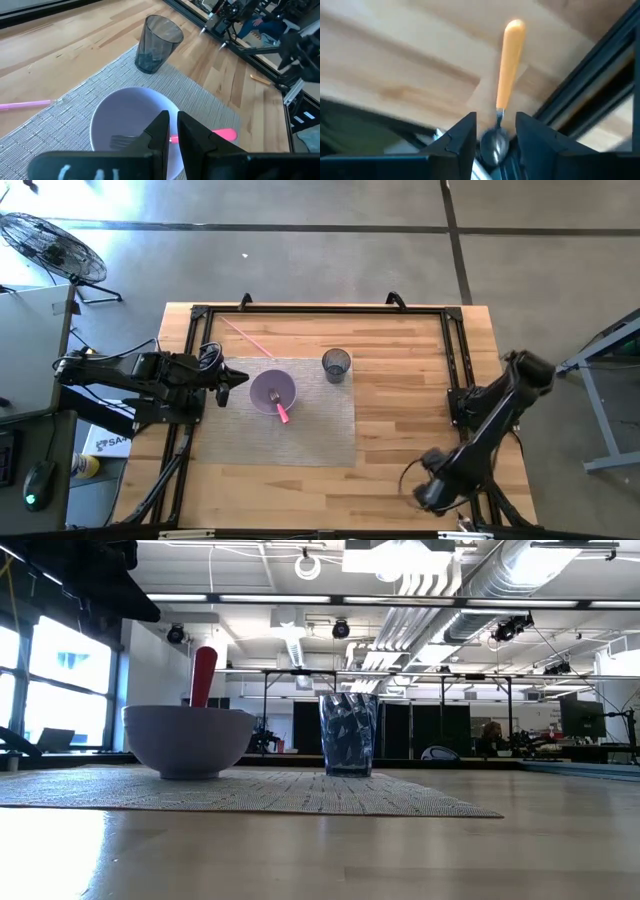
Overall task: Pick & Place Utensil
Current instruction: Put the yellow spoon into the purple bowl
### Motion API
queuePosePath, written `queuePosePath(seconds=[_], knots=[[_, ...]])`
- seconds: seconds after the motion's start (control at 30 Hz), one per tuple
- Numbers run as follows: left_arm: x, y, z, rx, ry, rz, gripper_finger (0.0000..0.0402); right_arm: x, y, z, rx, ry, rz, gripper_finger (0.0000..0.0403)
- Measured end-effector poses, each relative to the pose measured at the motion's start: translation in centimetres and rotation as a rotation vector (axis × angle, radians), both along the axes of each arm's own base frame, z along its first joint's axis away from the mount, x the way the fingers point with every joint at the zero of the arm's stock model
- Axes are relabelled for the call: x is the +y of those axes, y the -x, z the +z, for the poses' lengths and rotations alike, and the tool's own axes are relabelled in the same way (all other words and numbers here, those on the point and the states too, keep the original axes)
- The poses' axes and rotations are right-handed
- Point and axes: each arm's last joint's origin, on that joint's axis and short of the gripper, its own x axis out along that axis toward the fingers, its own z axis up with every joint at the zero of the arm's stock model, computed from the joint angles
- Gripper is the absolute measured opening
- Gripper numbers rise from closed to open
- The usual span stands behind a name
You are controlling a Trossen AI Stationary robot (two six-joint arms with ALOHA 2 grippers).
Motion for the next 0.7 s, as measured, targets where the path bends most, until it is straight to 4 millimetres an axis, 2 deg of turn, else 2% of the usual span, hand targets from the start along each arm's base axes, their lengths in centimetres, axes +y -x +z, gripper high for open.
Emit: queuePosePath(seconds=[0.1,0.27,0.4,0.7], knots=[[0.0,0.0,0.0,0.000,0.000,0.000,0.0034,-0.6,1.0,-0.7,-0.030,-0.028,-0.071,0.0138],[0.0,0.0,0.0,0.002,0.000,0.000,0.0034,-1.1,1.7,-3.7,0.014,-0.115,-0.079,0.0172],[0.0,0.0,0.0,0.002,0.000,0.000,0.0034,-1.5,2.1,-5.3,0.013,-0.161,-0.086,0.0196],[0.0,0.0,0.0,0.002,0.000,0.000,0.0034,-1.9,2.4,-6.7,0.019,-0.206,-0.086,0.0186]])
